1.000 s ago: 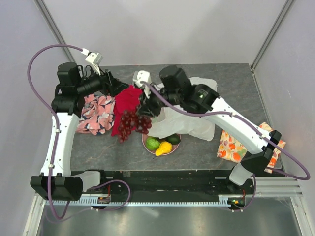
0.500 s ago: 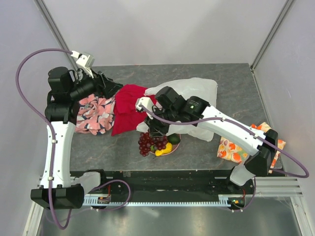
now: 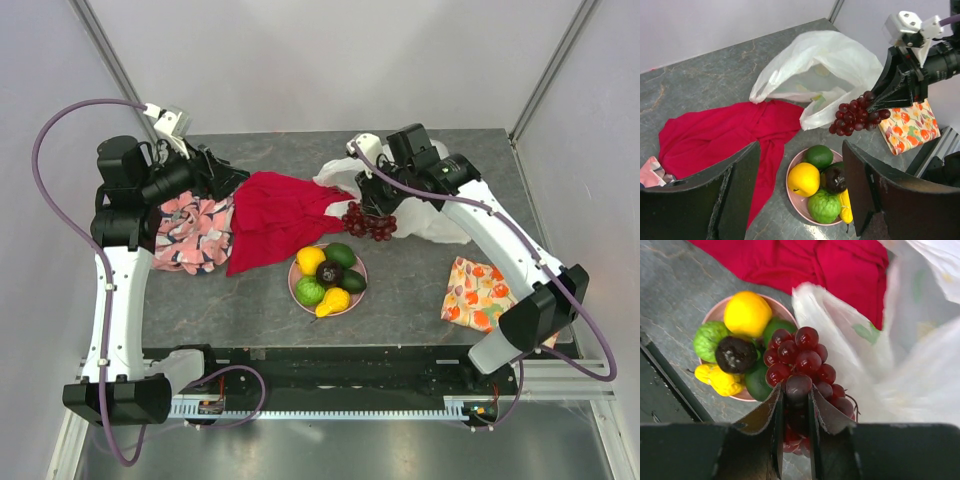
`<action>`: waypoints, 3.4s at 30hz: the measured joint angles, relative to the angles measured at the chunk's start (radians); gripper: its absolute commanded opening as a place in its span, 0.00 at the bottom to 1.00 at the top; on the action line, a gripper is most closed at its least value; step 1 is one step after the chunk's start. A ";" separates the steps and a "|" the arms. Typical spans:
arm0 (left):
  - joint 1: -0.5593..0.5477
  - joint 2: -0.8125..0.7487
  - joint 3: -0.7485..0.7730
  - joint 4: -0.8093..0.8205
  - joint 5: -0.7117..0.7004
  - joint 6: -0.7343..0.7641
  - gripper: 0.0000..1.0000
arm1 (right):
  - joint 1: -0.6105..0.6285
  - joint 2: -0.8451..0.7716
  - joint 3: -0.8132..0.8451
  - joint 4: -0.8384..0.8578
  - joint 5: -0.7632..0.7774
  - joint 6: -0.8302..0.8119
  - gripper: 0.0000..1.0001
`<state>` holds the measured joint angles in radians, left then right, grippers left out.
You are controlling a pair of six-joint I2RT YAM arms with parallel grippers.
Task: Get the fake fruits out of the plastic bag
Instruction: Adjust the plastic bag at the center of the board, then place the fake fruit on the plate, then reset both arms
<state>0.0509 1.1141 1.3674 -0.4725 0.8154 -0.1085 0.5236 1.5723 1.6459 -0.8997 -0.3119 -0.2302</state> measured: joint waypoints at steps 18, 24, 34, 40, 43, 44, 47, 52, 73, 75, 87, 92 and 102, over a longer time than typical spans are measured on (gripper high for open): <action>0.002 -0.004 -0.023 0.003 0.007 -0.007 0.73 | 0.239 -0.023 -0.039 0.030 -0.101 -0.010 0.00; 0.007 -0.007 -0.034 0.003 0.007 -0.007 0.73 | 0.254 0.068 -0.034 0.038 -0.099 -0.039 0.00; 0.010 -0.007 -0.046 0.003 0.007 -0.006 0.73 | 0.260 0.097 -0.048 0.053 -0.051 -0.113 0.09; 0.011 0.006 -0.046 0.007 0.010 -0.007 0.73 | 0.260 0.097 -0.093 0.055 -0.017 -0.142 0.15; 0.011 0.016 -0.046 0.008 0.010 -0.007 0.73 | 0.260 0.100 -0.097 0.064 -0.002 -0.145 0.27; 0.011 0.019 -0.046 0.008 0.011 -0.007 0.73 | 0.260 0.103 -0.097 0.069 0.003 -0.146 0.35; 0.011 0.020 -0.046 0.009 0.014 -0.007 0.73 | 0.260 0.119 -0.097 0.077 0.017 -0.152 0.46; 0.011 0.020 -0.046 0.011 0.025 -0.007 0.72 | 0.259 0.130 -0.097 0.077 0.038 -0.156 0.52; 0.011 0.038 -0.049 0.022 0.033 -0.014 0.72 | 0.182 0.224 -0.072 0.077 0.027 -0.133 0.67; 0.011 0.038 -0.049 0.023 0.032 -0.014 0.72 | 0.167 0.229 -0.070 0.076 0.020 -0.129 0.71; 0.011 0.074 -0.049 0.026 0.033 -0.015 0.72 | 0.130 0.245 0.019 0.066 -0.138 -0.109 0.91; 0.011 0.091 -0.049 0.026 0.033 -0.015 0.74 | 0.129 0.259 0.025 0.046 -0.147 -0.099 0.98; 0.011 0.091 -0.049 0.020 0.001 -0.011 0.98 | 0.033 0.037 0.010 0.229 0.433 -0.069 0.98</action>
<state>0.0616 1.2053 1.3186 -0.4522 0.8165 -0.1196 0.5568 1.6093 1.6558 -0.6708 0.1215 -0.2996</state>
